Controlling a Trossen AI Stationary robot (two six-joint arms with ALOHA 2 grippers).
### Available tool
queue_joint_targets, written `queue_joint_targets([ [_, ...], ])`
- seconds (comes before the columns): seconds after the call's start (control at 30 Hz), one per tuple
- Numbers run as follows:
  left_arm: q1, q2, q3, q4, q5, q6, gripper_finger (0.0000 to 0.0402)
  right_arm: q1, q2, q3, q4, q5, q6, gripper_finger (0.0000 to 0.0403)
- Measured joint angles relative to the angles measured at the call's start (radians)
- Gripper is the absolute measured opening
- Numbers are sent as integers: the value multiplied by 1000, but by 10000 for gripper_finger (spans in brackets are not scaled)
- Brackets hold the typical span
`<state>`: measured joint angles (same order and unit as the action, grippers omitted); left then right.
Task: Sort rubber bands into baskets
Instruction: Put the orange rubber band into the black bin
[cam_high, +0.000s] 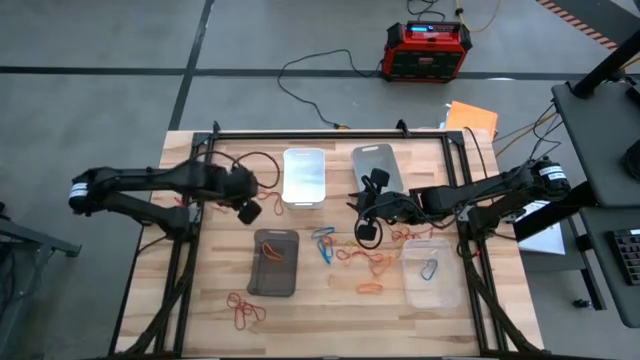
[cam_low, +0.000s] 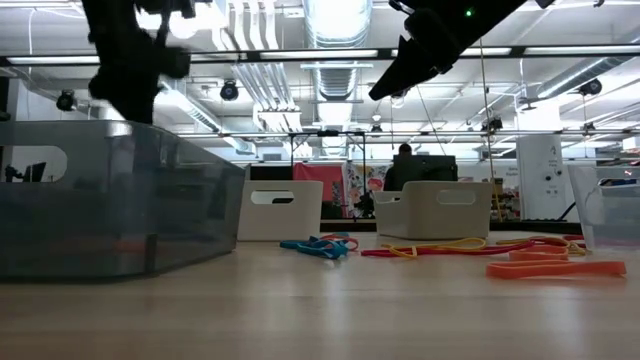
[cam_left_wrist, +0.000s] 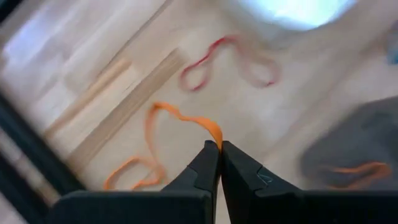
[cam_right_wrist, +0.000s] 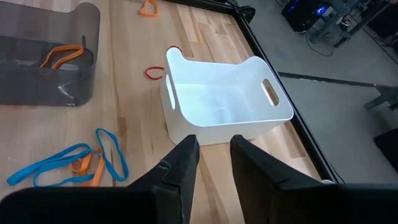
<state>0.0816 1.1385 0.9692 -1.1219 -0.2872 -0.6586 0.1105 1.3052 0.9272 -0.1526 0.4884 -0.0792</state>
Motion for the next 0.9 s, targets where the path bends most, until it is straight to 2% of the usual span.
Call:
queue_joint_targets([
  [0.1,-93,8,56,-1,-43,-2,0,0,0,0,0,0,0,89],
  [0.23,-205,22,98,5,-45,-4,0,0,0,0,0,0,0,94],
  [0.5,-397,68,104,87,-36,26,0,0,0,0,0,-1,8,103],
  [0.73,-468,132,104,160,-31,23,0,0,0,0,1,-3,13,96],
  [0.9,-484,192,104,237,35,51,0,0,0,0,1,-11,15,97],
])
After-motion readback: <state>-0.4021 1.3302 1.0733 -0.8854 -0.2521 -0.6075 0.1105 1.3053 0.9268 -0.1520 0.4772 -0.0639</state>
